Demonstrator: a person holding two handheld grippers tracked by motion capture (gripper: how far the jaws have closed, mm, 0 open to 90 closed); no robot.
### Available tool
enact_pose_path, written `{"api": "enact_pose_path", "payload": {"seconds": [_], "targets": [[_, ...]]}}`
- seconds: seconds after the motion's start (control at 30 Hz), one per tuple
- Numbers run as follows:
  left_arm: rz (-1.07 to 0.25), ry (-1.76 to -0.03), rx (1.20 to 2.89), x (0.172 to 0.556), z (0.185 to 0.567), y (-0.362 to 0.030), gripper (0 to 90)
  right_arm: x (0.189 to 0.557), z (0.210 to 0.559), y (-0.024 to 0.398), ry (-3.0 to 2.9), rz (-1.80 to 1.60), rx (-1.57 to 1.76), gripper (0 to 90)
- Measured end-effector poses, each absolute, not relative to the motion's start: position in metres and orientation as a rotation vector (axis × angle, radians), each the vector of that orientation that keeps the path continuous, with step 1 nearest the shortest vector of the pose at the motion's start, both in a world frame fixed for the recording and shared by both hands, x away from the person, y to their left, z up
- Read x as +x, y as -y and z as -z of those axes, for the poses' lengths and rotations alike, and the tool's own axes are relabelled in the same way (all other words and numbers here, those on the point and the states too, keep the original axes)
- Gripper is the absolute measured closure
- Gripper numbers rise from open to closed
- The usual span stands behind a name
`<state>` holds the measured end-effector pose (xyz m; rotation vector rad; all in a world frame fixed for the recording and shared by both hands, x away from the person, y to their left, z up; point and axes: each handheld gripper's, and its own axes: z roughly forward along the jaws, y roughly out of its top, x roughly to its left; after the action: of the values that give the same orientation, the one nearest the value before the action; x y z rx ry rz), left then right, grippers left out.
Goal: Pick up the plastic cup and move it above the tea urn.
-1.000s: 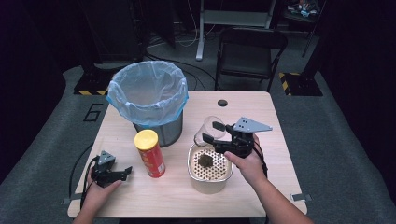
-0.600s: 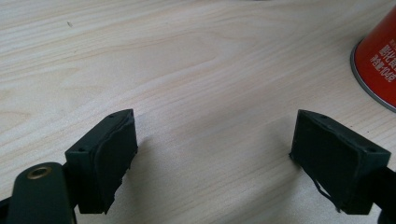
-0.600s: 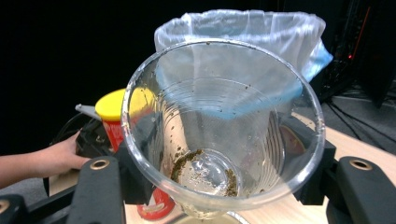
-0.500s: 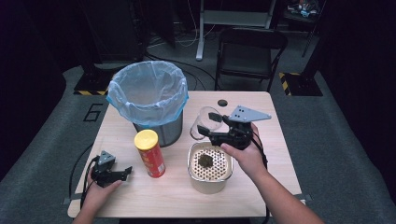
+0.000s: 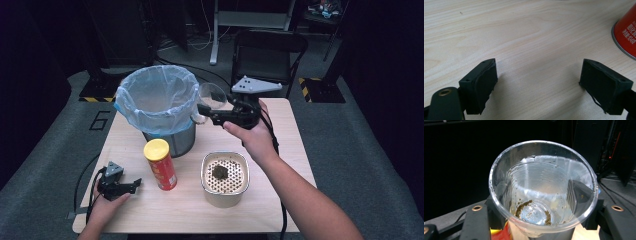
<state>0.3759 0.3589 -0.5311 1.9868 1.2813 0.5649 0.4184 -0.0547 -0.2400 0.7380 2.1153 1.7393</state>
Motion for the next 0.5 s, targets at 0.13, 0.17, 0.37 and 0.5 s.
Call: {"api": "enact_pose_path", "payload": {"seconds": [0.13, 0.17, 0.37, 0.5], "targets": [[-0.565, -1.282, 1.986, 0.376, 0.531, -0.359, 14.0, 0.431, 0.228, 0.042, -2.11, -1.71, 0.723, 36.4], [-0.561, -1.283, 1.985, 0.376, 0.531, -0.359, 14.0, 0.435, 0.225, 0.038, -2.11, -1.701, 0.733, 36.4], [-0.565, -1.284, 1.98, 0.376, 0.531, -0.359, 14.0, 0.457, 0.217, 0.023, -2.11, -1.693, 0.779, 36.4], [-0.544, -1.292, 1.991, 0.376, 0.53, -0.359, 13.9, 0.472, 0.215, 0.003, -2.115, -1.67, 0.765, 36.4]]}}
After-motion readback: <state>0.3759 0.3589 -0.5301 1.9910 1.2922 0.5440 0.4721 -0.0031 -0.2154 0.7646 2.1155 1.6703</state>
